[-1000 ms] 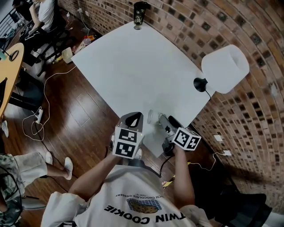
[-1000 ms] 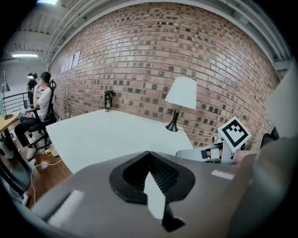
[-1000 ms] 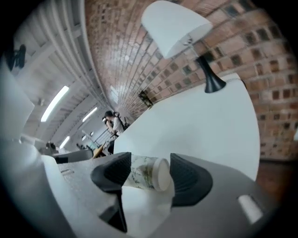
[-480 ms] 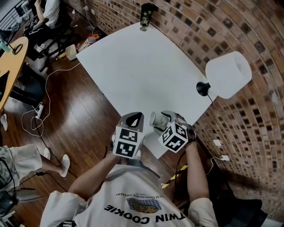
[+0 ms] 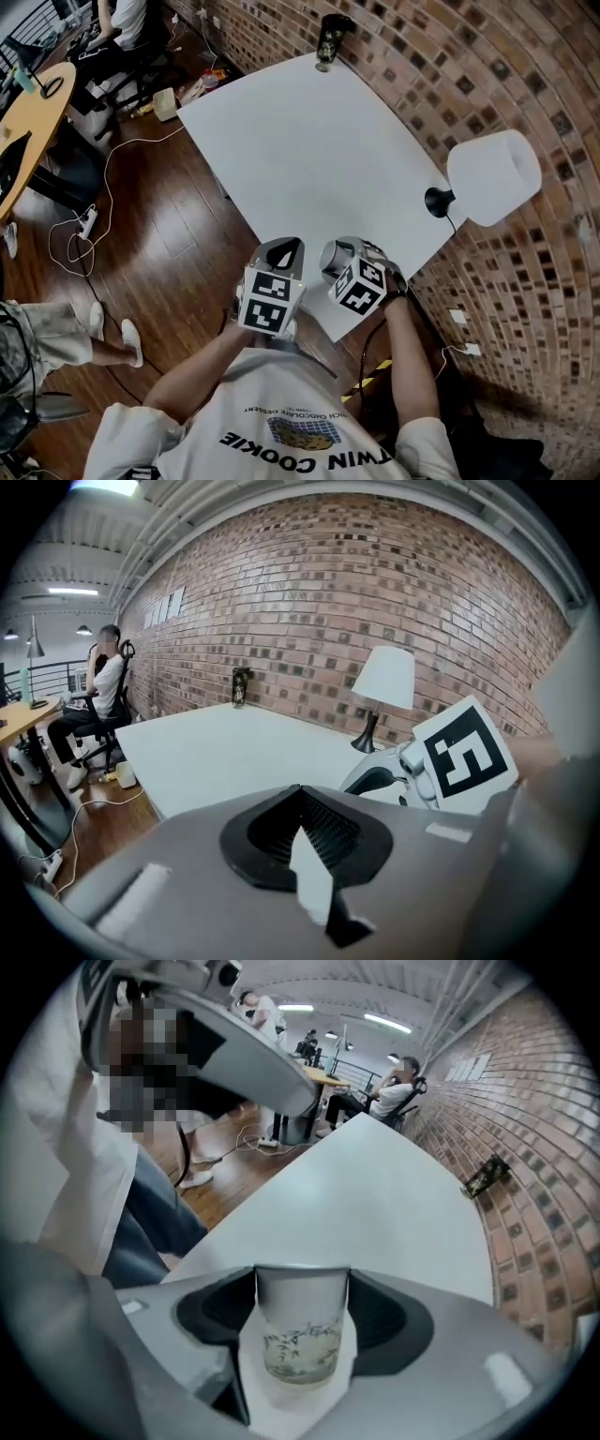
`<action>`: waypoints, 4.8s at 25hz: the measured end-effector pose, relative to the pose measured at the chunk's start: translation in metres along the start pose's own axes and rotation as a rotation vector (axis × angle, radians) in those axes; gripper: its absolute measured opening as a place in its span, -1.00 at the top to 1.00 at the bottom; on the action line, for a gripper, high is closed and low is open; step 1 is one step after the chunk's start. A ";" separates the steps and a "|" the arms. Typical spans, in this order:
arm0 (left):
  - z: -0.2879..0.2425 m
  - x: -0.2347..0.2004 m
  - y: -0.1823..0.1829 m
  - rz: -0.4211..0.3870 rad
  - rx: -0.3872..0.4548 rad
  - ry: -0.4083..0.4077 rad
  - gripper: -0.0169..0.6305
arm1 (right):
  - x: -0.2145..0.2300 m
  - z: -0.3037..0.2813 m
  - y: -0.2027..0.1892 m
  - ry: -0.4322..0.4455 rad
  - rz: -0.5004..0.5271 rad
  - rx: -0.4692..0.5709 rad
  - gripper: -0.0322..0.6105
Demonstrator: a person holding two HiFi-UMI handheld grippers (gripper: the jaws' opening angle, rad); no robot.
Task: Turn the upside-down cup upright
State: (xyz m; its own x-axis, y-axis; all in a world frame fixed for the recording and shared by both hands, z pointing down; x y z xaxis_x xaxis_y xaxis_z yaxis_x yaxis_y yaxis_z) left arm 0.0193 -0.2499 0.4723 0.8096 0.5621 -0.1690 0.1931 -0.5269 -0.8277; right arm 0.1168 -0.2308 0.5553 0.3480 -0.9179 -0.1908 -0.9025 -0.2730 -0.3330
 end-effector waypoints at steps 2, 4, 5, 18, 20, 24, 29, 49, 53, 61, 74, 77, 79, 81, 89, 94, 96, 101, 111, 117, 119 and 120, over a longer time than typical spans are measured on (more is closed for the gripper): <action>0.000 -0.002 0.000 0.007 0.000 0.004 0.94 | 0.009 0.008 0.008 -0.014 -0.111 0.123 -0.06; 0.000 -0.002 -0.001 0.014 -0.001 0.002 0.94 | 0.017 0.015 0.012 -0.031 -0.247 0.248 -0.05; 0.000 0.000 -0.001 0.014 -0.003 0.001 0.94 | 0.019 0.017 0.011 -0.042 -0.293 0.283 -0.04; -0.006 0.012 0.003 -0.004 -0.003 -0.008 0.94 | 0.012 0.008 -0.001 -0.054 -0.023 0.027 0.04; -0.006 0.012 0.003 -0.001 0.000 -0.005 0.94 | 0.011 0.007 -0.001 -0.062 0.009 0.017 0.05; -0.005 0.012 0.003 0.003 0.002 -0.002 0.94 | 0.014 0.009 -0.001 -0.076 -0.011 0.039 0.05; -0.002 0.008 0.002 0.004 0.001 0.004 0.94 | 0.019 0.020 0.002 -0.091 -0.135 0.148 0.05; -0.006 0.023 -0.002 -0.039 -0.036 0.002 0.94 | 0.040 0.047 -0.026 -0.547 -0.835 0.814 0.05; -0.007 0.031 -0.003 -0.045 -0.035 -0.002 0.94 | 0.028 0.051 -0.033 -0.538 -0.850 0.804 0.05; -0.006 0.051 -0.003 -0.041 -0.017 0.002 0.94 | 0.014 0.050 -0.043 -0.473 -0.842 0.779 0.05; 0.029 0.059 -0.018 -0.014 0.008 0.066 0.94 | 0.022 0.051 -0.055 -0.338 -0.927 0.787 0.05; 0.041 0.058 -0.023 -0.003 0.016 0.066 0.94 | 0.020 0.055 -0.056 -0.348 -0.946 0.788 0.05; 0.049 0.057 -0.026 0.000 0.017 0.062 0.94 | 0.017 0.061 -0.055 -0.366 -0.947 0.787 0.05; 0.060 0.056 -0.027 -0.003 0.028 0.060 0.94 | 0.011 0.068 -0.053 -0.391 -0.947 0.782 0.05; 0.122 0.055 -0.060 0.004 0.084 0.010 0.94 | -0.072 0.098 -0.014 -0.439 -0.938 0.688 0.05; 0.179 0.055 -0.094 -0.028 0.105 -0.003 0.94 | -0.151 0.116 0.026 -0.410 -0.964 0.690 0.05; 0.200 0.056 -0.109 -0.035 0.105 -0.013 0.94 | -0.182 0.126 0.041 -0.415 -0.963 0.699 0.10; 0.245 0.069 -0.138 -0.045 0.112 -0.054 0.94 | -0.250 0.154 0.064 -0.474 -0.941 0.702 0.52; 0.288 0.100 -0.164 -0.050 0.116 -0.103 0.94 | -0.318 0.184 0.076 -0.506 -0.942 0.703 0.69; 0.291 0.118 -0.165 -0.052 0.118 -0.112 0.94 | -0.330 0.192 0.066 -0.503 -0.958 0.700 0.71; 0.291 0.127 -0.165 -0.055 0.118 -0.111 0.94 | -0.331 0.196 0.060 -0.502 -0.955 0.699 0.72; 0.290 0.132 -0.165 -0.057 0.118 -0.111 0.94 | -0.331 0.198 0.056 -0.501 -0.954 0.699 0.72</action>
State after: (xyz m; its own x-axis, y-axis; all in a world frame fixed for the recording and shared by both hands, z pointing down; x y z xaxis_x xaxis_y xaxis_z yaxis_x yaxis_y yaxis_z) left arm -0.0662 0.0962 0.4309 0.7316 0.6594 -0.1731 0.1653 -0.4178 -0.8934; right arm 0.0010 0.1148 0.4174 0.9742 -0.1938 0.1157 0.0266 -0.4105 -0.9115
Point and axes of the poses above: the fingertips, and each gripper's own axes: z backward along the fingers, x to its right, y out of its top, the point moved 3 cm from there along z, backward along the fingers, and after that the axes turned 1 degree about -x, right-handed, at the moved point
